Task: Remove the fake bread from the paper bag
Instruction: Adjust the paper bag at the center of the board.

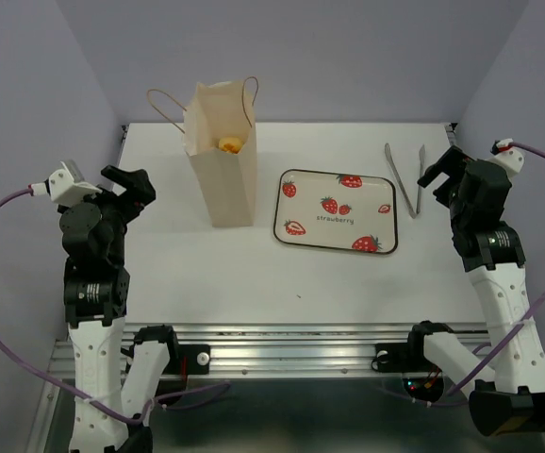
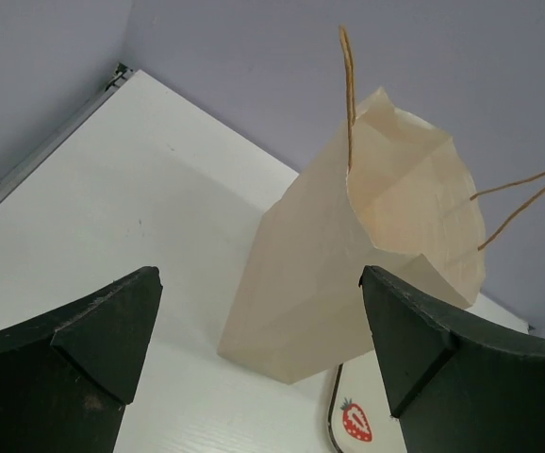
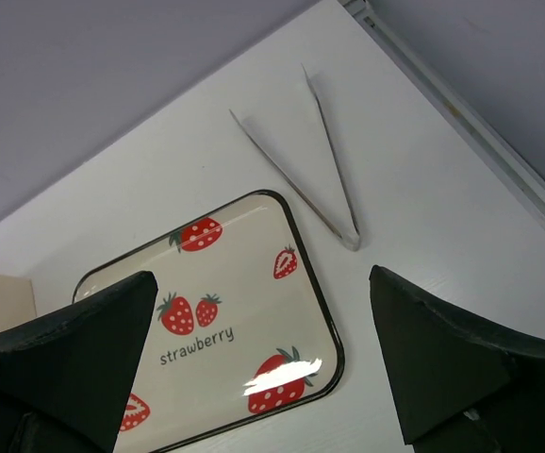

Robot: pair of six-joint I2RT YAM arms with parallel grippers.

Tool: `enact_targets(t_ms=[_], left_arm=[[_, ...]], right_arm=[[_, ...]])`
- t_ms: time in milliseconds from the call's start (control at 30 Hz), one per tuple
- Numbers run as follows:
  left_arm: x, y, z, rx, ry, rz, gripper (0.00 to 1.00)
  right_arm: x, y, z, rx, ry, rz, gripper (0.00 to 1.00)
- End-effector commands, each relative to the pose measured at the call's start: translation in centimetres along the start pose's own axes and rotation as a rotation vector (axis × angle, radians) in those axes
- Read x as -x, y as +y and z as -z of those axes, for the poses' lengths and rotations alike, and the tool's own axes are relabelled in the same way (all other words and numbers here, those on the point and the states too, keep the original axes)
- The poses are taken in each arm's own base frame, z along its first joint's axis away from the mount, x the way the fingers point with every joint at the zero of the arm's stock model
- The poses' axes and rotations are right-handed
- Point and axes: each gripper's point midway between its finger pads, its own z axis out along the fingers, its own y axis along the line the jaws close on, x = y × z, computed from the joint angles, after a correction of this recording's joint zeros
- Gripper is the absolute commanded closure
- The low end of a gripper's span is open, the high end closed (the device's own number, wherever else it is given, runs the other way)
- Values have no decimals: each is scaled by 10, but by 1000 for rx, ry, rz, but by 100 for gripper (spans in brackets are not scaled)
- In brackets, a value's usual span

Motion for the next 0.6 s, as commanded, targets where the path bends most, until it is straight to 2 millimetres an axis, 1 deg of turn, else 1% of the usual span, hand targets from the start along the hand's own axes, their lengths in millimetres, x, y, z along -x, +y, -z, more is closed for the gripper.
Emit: enact_targets(t_ms=[0,33,67,100,133,167,300,333,400,433,467,533,567], left_arm=[[24,-29,-11,-93,-46,20,1],[22,-33,-19,-102,-29,17,1],[29,-43,-21,-142,-41,13,1],[28,-49,-25,-169,-24,11,1],[25,-52,-34,-175,-7,8,1],[29,-61,-36,-203,-4,6,1],[31,-78,-57,-268,12,-15,1],[28,-84,-69,-292,34,-24,1],[24,-90,-82,-314,61,-48,1],[11,-87,-99,-303,103,-73,1],[14,-92,-104,-320,108,-90,1],[6,-94,-119,-331,141,-123,1],[-2,-95,-133,-347,173,-157,1]], right_arm=[[17,8,0,40,-63,-6,0],[16,9,0,46,-60,-1,0],[17,11,-1,55,-64,8,0],[15,13,-2,67,-57,17,0],[14,13,-3,67,-54,22,0],[12,13,-5,60,-48,14,0],[9,18,-9,79,-27,37,0],[10,20,-9,92,-25,46,0],[7,27,-10,130,-10,59,0],[7,29,-10,137,-11,62,0],[7,29,-10,141,-11,65,0],[8,30,-9,149,-16,67,0],[6,30,-11,150,-19,74,0]])
